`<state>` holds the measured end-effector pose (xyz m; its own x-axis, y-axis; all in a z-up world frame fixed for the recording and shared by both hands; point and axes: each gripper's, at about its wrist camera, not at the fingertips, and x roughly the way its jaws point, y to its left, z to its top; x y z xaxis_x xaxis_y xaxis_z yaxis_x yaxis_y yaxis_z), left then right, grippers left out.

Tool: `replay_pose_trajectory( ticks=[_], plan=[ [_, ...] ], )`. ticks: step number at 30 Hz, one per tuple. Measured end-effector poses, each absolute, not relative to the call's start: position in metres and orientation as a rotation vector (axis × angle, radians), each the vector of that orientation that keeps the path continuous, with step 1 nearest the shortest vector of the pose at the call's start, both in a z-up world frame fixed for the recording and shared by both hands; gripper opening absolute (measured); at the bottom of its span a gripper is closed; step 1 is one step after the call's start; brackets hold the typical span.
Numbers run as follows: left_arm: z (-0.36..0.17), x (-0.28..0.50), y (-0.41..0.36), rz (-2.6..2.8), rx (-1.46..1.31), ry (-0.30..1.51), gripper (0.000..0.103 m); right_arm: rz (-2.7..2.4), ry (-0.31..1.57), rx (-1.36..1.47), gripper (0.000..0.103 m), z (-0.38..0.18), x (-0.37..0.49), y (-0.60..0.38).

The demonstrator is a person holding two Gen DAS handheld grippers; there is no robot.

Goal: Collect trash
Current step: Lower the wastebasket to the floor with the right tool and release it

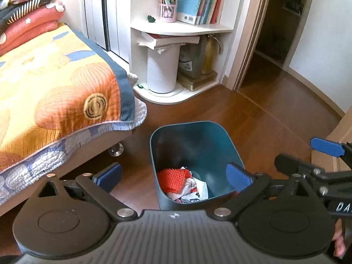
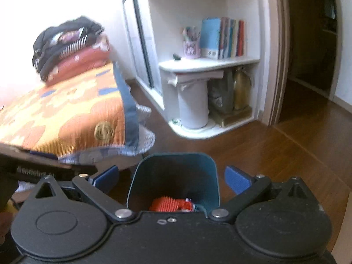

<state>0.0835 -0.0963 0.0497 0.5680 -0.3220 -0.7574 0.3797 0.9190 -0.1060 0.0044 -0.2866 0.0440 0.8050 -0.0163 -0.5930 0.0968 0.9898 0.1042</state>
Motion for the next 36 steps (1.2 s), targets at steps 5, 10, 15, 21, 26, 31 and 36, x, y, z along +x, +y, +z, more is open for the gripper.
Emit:
replay_pose_trajectory(
  ticks=[5,10,15,21,26,31,36],
  plan=[
    [0.052,0.078,-0.094,-0.401,0.062,0.868,0.102,-0.088,0.568,0.15,0.103,0.042,-0.005,-0.285],
    [0.052,0.073,-0.095,-0.386,0.076,0.856,0.102,-0.084,0.573,0.193,0.103,0.04,-0.008,-0.286],
    [0.053,0.07,-0.094,-0.367,0.102,0.844,0.102,-0.087,0.567,0.226,0.103,0.038,-0.006,-0.286],
    [0.05,0.071,-0.083,-0.344,0.076,0.857,0.102,-0.134,0.592,0.241,0.103,0.033,-0.003,-0.285],
    [0.047,0.067,-0.074,-0.325,0.072,0.84,0.102,-0.099,0.618,0.179,0.103,0.03,-0.002,-0.268],
    [0.047,0.065,-0.066,-0.31,0.055,0.818,0.102,-0.109,0.628,0.158,0.103,0.03,0.001,-0.259],
    [0.044,0.066,-0.061,-0.321,0.046,0.824,0.102,-0.127,0.636,0.147,0.103,0.029,0.001,-0.257]
  ],
)
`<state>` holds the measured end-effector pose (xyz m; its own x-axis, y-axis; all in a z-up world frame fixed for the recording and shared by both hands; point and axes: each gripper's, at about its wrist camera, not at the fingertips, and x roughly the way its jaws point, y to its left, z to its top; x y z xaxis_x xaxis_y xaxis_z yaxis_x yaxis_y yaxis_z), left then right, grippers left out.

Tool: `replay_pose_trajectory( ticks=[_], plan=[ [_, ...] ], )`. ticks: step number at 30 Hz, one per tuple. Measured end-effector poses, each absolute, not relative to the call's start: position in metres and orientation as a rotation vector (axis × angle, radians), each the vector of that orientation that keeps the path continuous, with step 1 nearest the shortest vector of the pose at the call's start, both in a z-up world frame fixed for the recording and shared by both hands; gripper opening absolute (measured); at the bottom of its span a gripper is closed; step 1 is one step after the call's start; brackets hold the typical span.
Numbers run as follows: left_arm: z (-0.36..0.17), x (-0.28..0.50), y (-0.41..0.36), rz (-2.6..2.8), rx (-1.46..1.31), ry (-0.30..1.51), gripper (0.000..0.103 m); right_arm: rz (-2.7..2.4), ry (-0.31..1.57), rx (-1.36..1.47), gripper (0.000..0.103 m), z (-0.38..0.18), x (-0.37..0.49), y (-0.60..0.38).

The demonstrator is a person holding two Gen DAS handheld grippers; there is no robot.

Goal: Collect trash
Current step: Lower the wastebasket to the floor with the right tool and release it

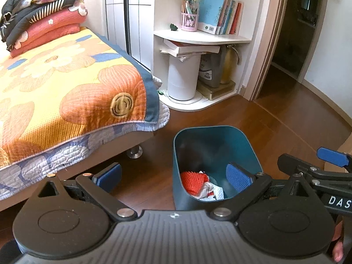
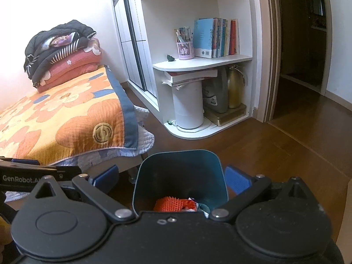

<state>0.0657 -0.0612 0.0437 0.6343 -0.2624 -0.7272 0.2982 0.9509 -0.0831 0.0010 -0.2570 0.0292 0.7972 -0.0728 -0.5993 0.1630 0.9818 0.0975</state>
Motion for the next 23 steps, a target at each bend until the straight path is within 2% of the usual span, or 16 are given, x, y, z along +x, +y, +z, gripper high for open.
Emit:
replay_pose_trajectory(
  ticks=[23],
  plan=[
    [0.0411,0.0636,-0.0534,-0.362,0.021,0.819,0.102,-0.148,0.672,0.143,0.103,0.0254,0.0042,-0.2554]
  ],
)
